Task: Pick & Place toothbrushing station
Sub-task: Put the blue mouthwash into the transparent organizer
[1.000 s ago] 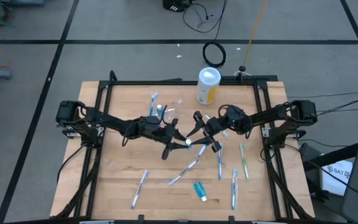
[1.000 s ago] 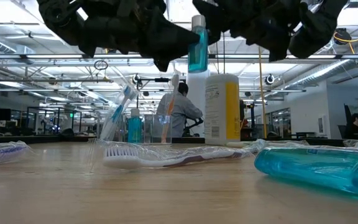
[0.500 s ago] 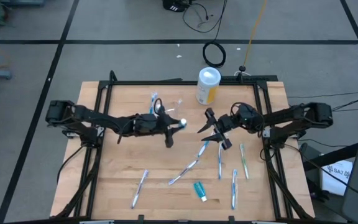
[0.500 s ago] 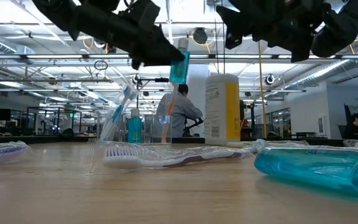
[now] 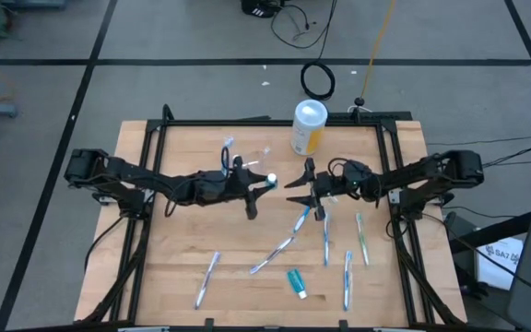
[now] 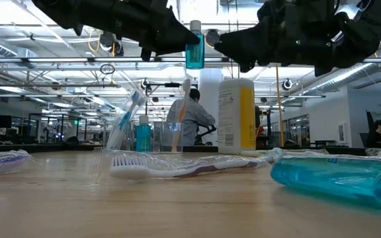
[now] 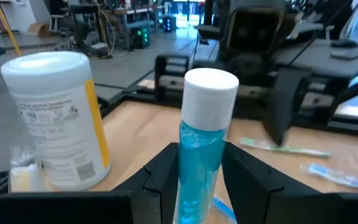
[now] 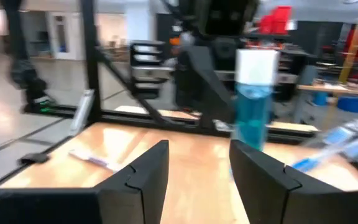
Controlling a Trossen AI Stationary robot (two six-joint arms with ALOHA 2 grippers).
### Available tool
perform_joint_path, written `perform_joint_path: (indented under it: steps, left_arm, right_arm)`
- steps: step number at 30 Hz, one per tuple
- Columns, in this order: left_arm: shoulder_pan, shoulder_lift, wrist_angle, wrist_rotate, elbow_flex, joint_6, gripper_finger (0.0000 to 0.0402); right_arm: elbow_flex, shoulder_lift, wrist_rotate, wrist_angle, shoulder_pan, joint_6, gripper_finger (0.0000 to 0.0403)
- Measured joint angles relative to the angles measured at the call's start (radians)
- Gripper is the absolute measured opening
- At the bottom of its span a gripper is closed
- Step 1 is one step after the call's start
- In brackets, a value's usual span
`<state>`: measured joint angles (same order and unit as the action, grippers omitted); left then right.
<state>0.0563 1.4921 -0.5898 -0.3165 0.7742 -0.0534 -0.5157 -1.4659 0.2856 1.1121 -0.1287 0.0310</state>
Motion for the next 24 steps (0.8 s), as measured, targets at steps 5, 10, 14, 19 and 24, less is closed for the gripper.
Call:
perform_joint_path:
  steps: [5,10,14,19,24]
  left_arm:
    - [-0.001,0.0,-0.054,0.006,0.0,0.0,0.0118]
    - [-0.002,0.0,-0.095,0.04,0.0,0.001,0.0118]
    - [-0.004,0.0,-0.112,0.073,0.0,0.002,0.0118]
    - [-0.004,0.0,-0.112,0.089,0.0,0.001,0.0118]
    - [-0.004,0.0,-0.118,0.09,0.0,-0.005,0.0118]
  right_arm:
    - [-0.01,-0.032,-0.056,0.0,-0.001,-0.026,0.0183]
    - [-0.047,-0.073,-0.056,0.002,0.013,-0.062,0.0184]
    - [-0.062,-0.074,-0.06,-0.001,0.013,-0.064,0.0181]
    - [-0.061,-0.074,-0.107,0.008,0.013,-0.065,0.018]
    - [-0.061,-0.073,-0.106,0.013,0.014,-0.065,0.0178]
